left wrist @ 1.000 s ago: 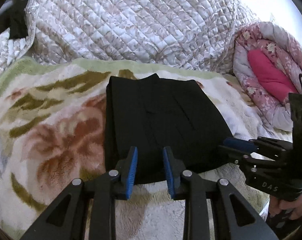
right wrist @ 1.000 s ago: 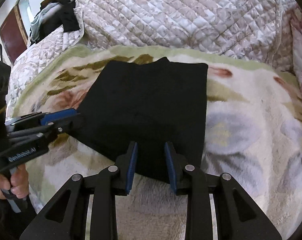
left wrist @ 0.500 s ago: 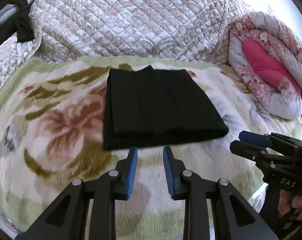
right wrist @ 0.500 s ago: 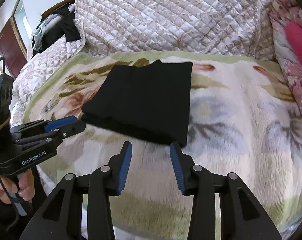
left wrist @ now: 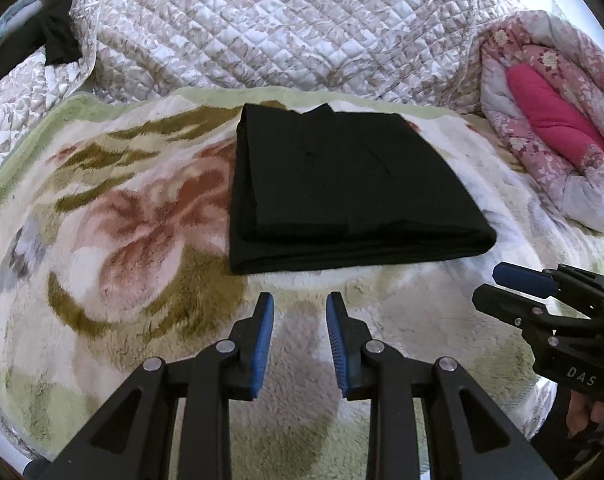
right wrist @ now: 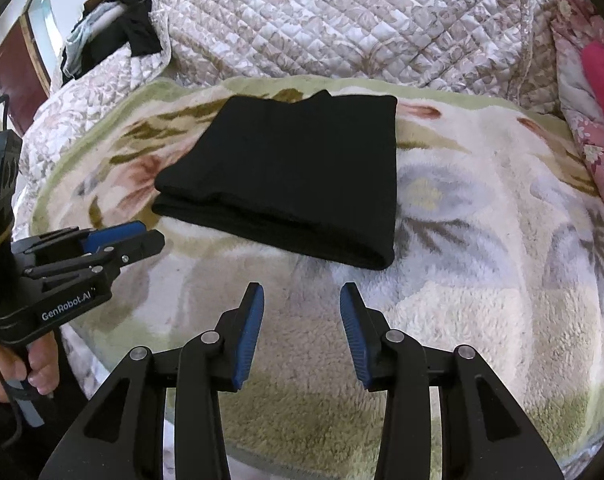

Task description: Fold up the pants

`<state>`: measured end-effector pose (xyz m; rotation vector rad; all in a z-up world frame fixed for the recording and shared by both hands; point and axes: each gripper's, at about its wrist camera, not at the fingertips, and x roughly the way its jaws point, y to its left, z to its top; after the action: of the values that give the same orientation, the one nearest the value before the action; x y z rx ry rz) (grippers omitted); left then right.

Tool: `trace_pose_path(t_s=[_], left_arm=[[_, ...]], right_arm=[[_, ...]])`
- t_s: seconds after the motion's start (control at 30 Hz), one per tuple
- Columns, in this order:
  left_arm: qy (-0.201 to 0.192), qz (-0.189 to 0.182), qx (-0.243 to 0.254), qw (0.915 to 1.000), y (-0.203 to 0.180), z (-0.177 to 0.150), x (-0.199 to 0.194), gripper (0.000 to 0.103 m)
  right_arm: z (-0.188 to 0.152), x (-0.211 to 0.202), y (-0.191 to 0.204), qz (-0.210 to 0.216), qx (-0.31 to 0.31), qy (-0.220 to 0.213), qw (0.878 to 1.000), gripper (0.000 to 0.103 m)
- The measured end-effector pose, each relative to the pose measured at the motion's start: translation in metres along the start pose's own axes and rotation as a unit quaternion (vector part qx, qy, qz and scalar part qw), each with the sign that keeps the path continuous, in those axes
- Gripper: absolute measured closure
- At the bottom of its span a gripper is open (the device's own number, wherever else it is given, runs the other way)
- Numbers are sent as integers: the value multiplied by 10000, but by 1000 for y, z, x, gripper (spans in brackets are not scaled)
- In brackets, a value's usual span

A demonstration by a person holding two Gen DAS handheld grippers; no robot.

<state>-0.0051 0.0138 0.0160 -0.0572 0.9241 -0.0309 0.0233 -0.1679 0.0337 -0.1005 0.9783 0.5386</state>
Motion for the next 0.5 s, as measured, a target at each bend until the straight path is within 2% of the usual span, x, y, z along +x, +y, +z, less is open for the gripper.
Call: trace_pose_path(t_s=[0.23,0.5], left_arm=[[63,58,46,10000,2,-2,11,73],[74,58,40,9999,3,-2,14,71]], right_arm=[[-1,12,-3,-65,-1,62,10000,63],[-2,17,-1,-41,-21,47,10000,56]])
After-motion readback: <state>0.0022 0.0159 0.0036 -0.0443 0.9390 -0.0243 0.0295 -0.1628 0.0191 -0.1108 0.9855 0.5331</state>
